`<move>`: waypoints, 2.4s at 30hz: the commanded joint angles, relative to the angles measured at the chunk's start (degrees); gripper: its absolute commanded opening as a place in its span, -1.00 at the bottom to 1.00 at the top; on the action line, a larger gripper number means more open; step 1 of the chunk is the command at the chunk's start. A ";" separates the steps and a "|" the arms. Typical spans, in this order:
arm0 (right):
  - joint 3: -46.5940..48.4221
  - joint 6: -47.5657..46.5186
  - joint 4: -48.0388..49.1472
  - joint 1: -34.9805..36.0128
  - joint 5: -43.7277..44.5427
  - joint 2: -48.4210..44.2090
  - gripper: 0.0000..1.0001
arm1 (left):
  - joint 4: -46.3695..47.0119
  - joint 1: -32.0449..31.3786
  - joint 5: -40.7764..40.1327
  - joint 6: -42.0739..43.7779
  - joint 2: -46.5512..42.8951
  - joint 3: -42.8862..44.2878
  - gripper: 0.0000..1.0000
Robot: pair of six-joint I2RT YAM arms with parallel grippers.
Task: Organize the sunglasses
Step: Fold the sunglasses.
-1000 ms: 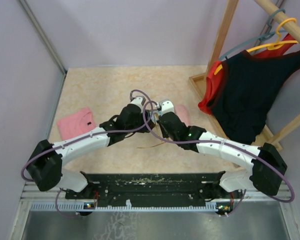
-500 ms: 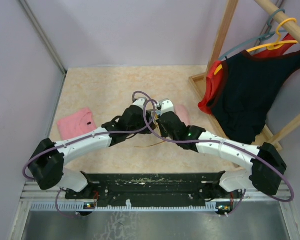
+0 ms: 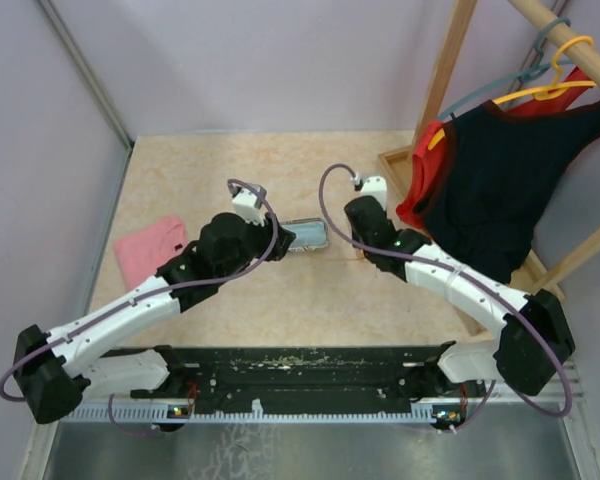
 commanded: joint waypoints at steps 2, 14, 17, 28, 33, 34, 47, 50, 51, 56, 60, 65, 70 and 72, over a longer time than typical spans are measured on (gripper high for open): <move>11.86 1.84 -1.38 -4.37 0.93 1.03 -1.00 | 2.61 -1.27 8.79 4.33 -0.76 -4.45 -0.05; 16.76 3.70 -4.80 -4.70 -8.64 0.40 -1.00 | 3.60 -7.28 -0.36 1.02 5.52 -5.49 -0.17; 14.68 4.23 -4.84 -4.66 -10.37 -1.18 -1.00 | 5.07 -7.19 -5.62 -0.10 6.27 -5.35 -0.14; 7.31 4.88 -1.74 -3.19 -16.50 -5.46 -1.00 | 6.10 -6.67 -11.34 5.38 12.80 0.05 -0.10; 5.35 3.98 0.27 -1.11 -18.15 -5.63 -1.00 | 6.14 -6.49 -11.53 8.02 15.67 2.93 -0.10; 5.26 3.62 0.47 -0.56 -18.24 -5.47 -1.00 | 6.14 -6.49 -11.51 8.42 16.05 3.48 -0.10; 4.35 3.39 3.80 2.64 -23.26 -4.28 -1.00 | 5.97 -6.40 -9.22 9.54 19.80 7.79 -0.10; 3.97 3.51 4.30 2.83 -24.20 -4.31 -1.00 | 5.72 -6.40 -8.93 9.77 20.30 8.60 -0.10; 3.84 3.74 4.42 2.79 -24.01 -4.44 -1.00 | 5.72 -6.40 -8.89 9.79 20.36 8.66 -0.09; 3.27 6.28 -0.57 1.40 -14.48 -5.38 -1.00 | 4.33 -5.29 -8.93 7.27 18.36 6.82 -0.04; -0.31 7.59 -1.59 -4.25 -13.66 -8.74 -1.00 | 3.65 0.05 -5.74 1.91 14.95 1.84 -0.01; -2.91 6.18 -1.54 -7.82 -13.67 -9.60 -1.00 | 1.73 7.32 -1.90 -5.02 10.83 -4.85 0.09; -2.14 3.65 -1.91 -8.65 -12.83 -7.47 -1.00 | 2.03 8.45 -0.69 -8.09 8.30 -9.60 0.07; -2.22 3.40 -1.58 -8.77 -13.02 -7.63 -1.00 | 1.41 8.41 0.67 -9.31 8.30 -10.38 0.03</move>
